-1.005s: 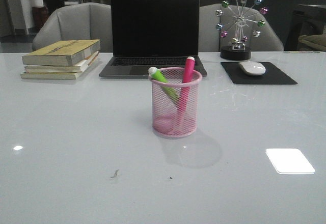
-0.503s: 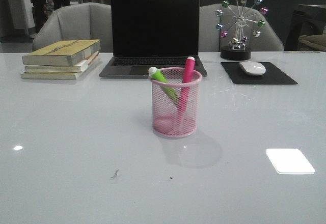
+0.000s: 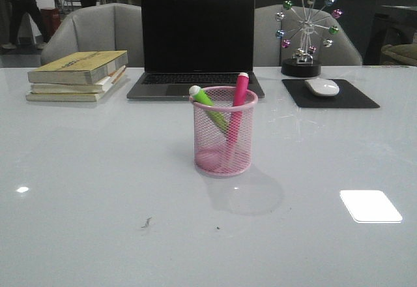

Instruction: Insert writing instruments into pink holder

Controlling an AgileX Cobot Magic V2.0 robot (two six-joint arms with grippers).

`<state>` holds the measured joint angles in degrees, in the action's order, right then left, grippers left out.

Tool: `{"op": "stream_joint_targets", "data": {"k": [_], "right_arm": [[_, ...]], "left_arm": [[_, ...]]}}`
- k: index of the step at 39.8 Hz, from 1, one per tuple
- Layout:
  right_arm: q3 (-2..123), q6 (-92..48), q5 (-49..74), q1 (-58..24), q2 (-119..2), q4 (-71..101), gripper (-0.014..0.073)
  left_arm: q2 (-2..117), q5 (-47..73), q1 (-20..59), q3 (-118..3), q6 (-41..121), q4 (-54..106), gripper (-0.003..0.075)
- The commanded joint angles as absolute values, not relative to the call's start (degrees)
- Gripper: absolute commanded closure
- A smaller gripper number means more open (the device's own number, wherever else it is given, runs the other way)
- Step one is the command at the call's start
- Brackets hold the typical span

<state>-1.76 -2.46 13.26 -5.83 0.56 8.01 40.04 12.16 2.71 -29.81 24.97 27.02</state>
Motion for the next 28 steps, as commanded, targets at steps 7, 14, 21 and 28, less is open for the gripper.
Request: {"op": "stream_joint_targets", "data": {"k": [7, 14, 21, 28], "right_arm": [[-1.79, -2.53, 8.59, -5.79, 1.68, 8.12, 0.0565], [-1.79, -2.53, 8.59, -5.79, 1.68, 8.12, 0.0565], [-1.79, -2.53, 8.59, -5.79, 1.68, 8.12, 0.0565], [-1.79, -2.53, 8.59, -5.79, 1.68, 8.12, 0.0565]], "left_arm": [[39.84, 7.89, 9.55, -31.5, 24.94, 27.81, 0.0266], [39.84, 6.68, 9.43, -31.5, 24.94, 27.81, 0.0344], [37.6, 6.68, 9.43, -31.5, 20.21, 21.09, 0.0494], [32.24, 6.68, 9.43, -31.5, 10.67, 9.05, 0.0623]]}}
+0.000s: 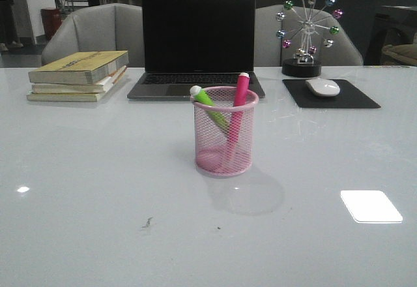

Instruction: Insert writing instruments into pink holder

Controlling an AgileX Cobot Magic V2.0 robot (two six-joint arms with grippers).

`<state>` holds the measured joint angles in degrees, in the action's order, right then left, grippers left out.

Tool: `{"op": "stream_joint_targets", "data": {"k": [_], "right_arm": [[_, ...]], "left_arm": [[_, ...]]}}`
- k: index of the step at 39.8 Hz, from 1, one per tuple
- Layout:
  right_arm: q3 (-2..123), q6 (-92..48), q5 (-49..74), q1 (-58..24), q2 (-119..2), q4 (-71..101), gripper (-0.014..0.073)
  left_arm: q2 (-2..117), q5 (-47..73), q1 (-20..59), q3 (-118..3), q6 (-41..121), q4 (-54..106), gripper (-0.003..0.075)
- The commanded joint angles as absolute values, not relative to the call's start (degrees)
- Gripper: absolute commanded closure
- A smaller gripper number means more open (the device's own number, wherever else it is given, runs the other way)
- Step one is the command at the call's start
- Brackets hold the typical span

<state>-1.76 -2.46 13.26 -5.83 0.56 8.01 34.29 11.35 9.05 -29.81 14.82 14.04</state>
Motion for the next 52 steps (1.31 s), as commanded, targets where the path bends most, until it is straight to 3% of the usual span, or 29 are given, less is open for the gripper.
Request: {"op": "stream_joint_targets", "data": {"k": [1, 32, 43, 52], "right_arm": [[-1.79, -2.53, 8.59, -5.79, 1.68, 8.12, 0.0565], [-1.79, -2.53, 8.59, -5.79, 1.68, 8.12, 0.0565], [-1.79, -2.53, 8.66, -5.79, 1.68, 8.12, 0.0565], [-1.79, -2.53, 8.66, -5.79, 1.68, 8.12, 0.0565]], "left_arm": [[31.42, 6.68, 9.43, -31.5, 10.55, 8.33, 0.0623], [-0.82, 2.05, 1.83, -6.95, 7.55, 5.28, 0.0624], [-1.65, -4.24, 1.83, 0.64, 7.46, 5.28, 0.0629], [-1.65, -1.99, 1.83, 0.5, 7.34, 4.73, 0.0629]]}}
